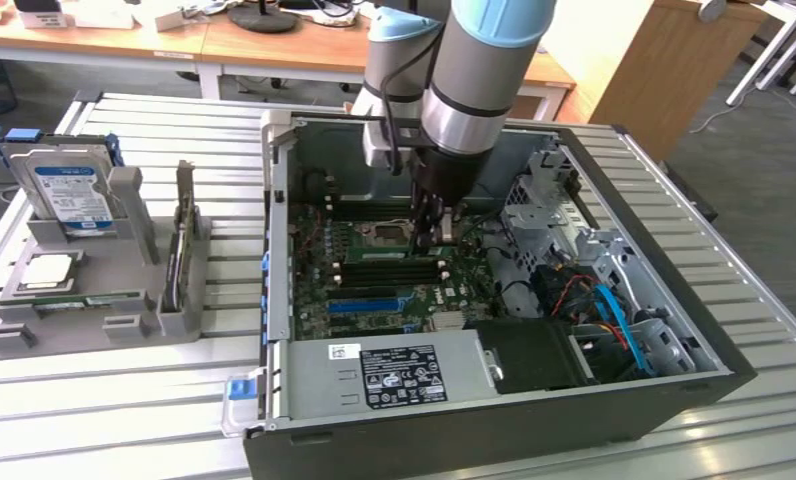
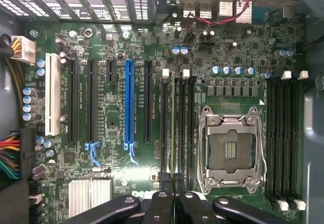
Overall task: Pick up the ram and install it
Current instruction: 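Insert the ram into the slot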
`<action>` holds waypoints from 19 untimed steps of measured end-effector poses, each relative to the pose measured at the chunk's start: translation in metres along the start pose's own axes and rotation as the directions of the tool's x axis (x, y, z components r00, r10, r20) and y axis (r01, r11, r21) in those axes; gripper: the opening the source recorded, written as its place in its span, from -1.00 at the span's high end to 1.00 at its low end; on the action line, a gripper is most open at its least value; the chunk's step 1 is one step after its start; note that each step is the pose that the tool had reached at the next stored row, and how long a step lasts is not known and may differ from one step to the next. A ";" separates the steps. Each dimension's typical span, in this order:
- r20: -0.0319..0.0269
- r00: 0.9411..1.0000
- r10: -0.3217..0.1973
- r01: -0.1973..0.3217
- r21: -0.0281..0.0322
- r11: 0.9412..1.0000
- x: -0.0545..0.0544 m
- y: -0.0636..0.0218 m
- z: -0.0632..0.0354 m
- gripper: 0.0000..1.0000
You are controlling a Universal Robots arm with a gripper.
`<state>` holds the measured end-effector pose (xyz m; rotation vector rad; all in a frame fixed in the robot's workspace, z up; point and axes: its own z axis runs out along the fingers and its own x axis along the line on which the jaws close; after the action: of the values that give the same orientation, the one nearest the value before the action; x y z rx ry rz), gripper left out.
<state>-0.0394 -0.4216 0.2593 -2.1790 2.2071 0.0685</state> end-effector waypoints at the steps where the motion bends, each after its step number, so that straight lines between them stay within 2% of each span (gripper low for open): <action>1: 0.000 1.000 0.000 0.000 0.000 1.000 0.000 0.0000 0.0010 0.76; 9: 0.000 1.000 0.000 0.000 0.000 1.000 0.000 0.0000 0.0076 0.76; 19: 0.000 1.000 0.000 0.000 0.000 1.000 0.003 0.0003 0.0077 0.76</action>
<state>-0.0397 -0.4243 0.2514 -2.1789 2.2073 0.0685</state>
